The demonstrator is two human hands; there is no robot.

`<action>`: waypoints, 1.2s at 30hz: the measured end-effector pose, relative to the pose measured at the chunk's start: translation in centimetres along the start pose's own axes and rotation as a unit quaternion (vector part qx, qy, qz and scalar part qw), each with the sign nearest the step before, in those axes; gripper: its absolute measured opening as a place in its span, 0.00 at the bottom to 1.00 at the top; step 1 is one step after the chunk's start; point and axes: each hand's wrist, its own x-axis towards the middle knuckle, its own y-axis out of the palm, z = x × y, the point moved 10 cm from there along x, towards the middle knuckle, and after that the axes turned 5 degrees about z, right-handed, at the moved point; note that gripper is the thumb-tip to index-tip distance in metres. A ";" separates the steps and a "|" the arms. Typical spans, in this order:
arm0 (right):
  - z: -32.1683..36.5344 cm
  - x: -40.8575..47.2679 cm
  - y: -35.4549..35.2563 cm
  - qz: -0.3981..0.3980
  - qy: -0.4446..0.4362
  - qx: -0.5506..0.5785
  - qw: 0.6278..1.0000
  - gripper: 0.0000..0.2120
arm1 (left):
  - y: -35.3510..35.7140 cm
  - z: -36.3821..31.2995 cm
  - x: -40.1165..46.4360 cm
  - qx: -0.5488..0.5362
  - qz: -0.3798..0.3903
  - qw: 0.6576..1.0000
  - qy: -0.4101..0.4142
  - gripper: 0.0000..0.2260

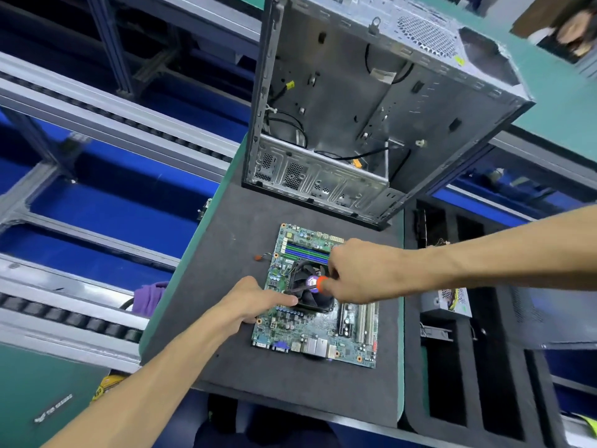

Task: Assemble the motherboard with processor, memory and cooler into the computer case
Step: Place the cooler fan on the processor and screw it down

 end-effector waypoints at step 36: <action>-1.5 0.0 5.9 0.234 0.225 0.459 0.827 0.12 | 0.2 0.4 -1.0 -0.027 -0.006 1.000 -0.003 0.28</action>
